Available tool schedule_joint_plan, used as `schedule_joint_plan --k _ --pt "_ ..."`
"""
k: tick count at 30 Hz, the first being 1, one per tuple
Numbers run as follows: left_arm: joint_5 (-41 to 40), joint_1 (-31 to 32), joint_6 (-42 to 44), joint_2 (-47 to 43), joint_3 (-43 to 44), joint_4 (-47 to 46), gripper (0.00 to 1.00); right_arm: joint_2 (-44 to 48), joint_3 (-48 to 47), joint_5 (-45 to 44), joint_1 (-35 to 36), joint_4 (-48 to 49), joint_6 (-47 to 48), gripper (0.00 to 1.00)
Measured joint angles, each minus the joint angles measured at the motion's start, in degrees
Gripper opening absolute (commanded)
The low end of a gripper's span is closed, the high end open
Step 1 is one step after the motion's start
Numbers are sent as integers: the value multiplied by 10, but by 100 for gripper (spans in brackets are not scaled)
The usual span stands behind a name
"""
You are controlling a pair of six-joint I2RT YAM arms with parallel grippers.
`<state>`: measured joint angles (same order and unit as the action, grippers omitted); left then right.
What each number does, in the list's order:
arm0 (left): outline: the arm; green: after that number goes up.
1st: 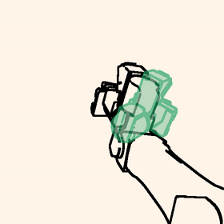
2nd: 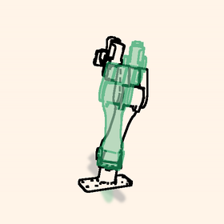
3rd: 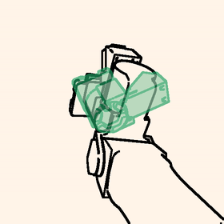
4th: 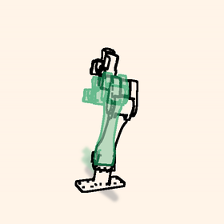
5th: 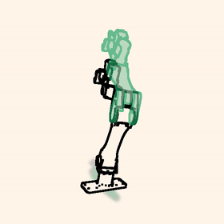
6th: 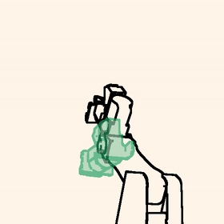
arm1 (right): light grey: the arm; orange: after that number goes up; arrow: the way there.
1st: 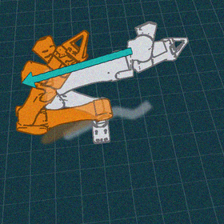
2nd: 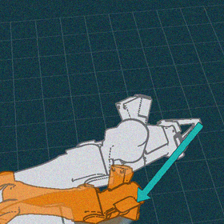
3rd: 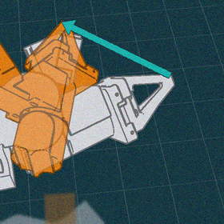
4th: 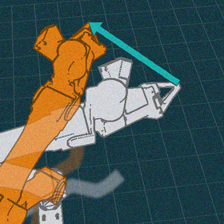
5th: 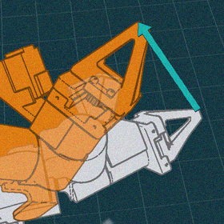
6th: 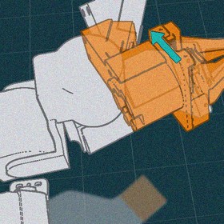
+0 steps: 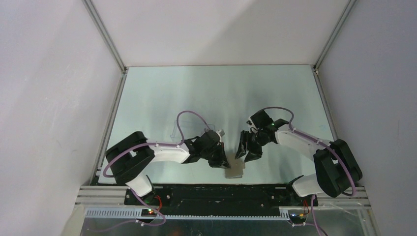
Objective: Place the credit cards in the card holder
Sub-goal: Close the card holder at the center of the board.
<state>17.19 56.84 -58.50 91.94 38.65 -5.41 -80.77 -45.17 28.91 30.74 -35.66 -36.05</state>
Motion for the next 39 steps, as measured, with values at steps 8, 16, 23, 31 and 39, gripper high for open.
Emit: schedule_joint_plan --k 8,16,23,31,39 --pt "0 9 0 31 30 13 3 18 5 -3 -28 -21 21 55" --pt "-8 12 0 41 61 65 3 26 37 -23 -41 -36 37 54" --pt "-11 13 -2 49 78 92 5 21 41 -51 -34 -40 47 52" --pt "-11 14 0 56 91 111 5 -11 41 -87 -17 -35 48 50" --pt "-15 17 0 61 105 131 6 -16 41 -130 -11 -38 45 49"
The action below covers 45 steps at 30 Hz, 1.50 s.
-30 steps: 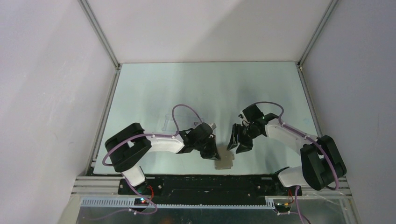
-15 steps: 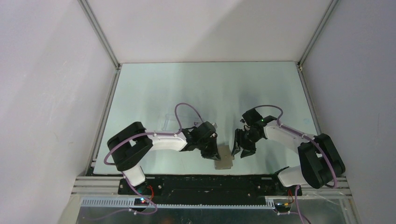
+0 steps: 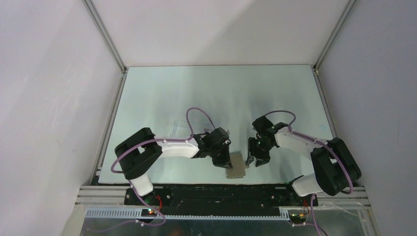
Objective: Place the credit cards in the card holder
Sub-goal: Close the card holder at the center of the board.
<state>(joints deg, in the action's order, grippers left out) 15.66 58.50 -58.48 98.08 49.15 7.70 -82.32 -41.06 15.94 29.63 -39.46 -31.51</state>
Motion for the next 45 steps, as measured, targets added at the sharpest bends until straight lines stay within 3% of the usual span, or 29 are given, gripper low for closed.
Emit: schedule_joint_plan --k 7,14,19,24,26,32,45 --pt "-6 2 1 1 6 11 11 50 0 2 -22 -9 2 51" --pt "-16 9 17 2 28 44 28 83 0 74 -38 9 11 52" --pt "-21 12 34 -13 38 73 34 93 2 119 -51 31 12 46" --pt "-20 9 42 -50 37 98 29 79 18 148 -60 55 11 24" --pt "-20 6 44 -63 37 100 26 69 23 157 -60 63 9 21" --pt "-20 -1 50 -69 30 104 23 40 35 180 -60 86 1 19" --pt "-23 -1 66 7 51 121 16 17 36 217 -58 115 1 18"
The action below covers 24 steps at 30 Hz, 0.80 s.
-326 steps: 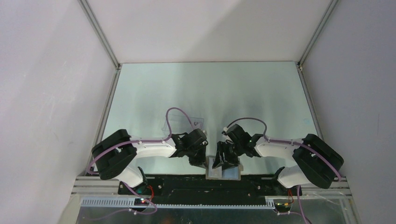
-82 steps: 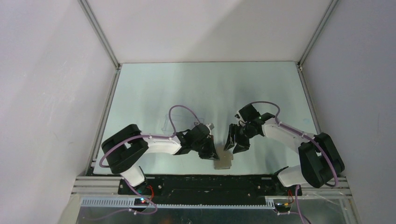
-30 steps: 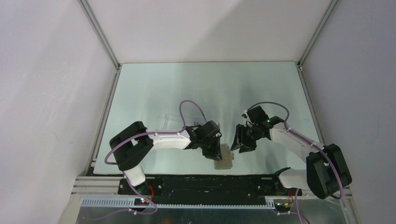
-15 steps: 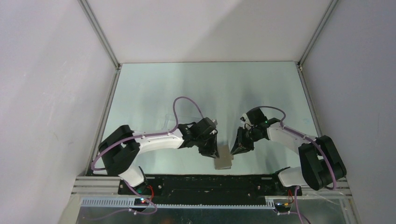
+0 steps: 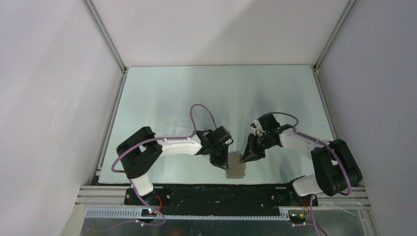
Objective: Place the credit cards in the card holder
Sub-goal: Close the card holder at the center of the board.
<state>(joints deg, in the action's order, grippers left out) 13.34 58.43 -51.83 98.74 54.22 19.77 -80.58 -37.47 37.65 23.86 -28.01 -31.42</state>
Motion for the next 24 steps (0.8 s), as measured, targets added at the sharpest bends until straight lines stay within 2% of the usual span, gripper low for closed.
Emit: schedule_joint_plan --k 6,13,17,22,24 --pt "-16 9 9 7 17 22 16 -16 0 12 7 21 0 18" --pt "-27 16 18 6 21 27 20 -76 0 21 15 60 -1 18" --pt "-28 16 24 3 22 31 28 -81 0 26 16 73 -3 19" --pt "-29 17 24 -25 22 35 43 -83 1 28 16 86 -5 19" --pt "-26 16 23 -42 22 27 45 -84 1 30 16 90 -5 19"
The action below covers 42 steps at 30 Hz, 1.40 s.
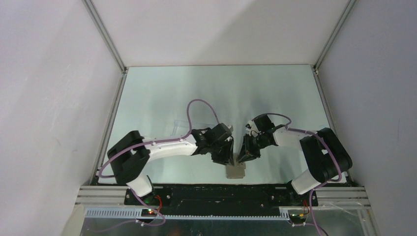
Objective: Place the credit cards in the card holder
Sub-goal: Close the card holder at the center of the board.
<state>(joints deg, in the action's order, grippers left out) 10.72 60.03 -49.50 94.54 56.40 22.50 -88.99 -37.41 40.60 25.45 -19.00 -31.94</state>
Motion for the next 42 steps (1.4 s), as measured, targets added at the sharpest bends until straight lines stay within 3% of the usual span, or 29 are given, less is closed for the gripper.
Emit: schedule_joint_plan --k 9,19,38,42 --pt "68 -22 -71 -47 -93 -207 44 0 0 5 -7 11 -3 19" --pt "99 -26 -130 -15 -133 -323 44 -11 0 1 -12 12 0 17" --pt "91 -14 -157 44 -116 -355 28 -14 -5 -8 -11 0 1 17" --pt "89 -13 -161 49 -110 -357 17 -16 -5 -8 -10 0 1 17"
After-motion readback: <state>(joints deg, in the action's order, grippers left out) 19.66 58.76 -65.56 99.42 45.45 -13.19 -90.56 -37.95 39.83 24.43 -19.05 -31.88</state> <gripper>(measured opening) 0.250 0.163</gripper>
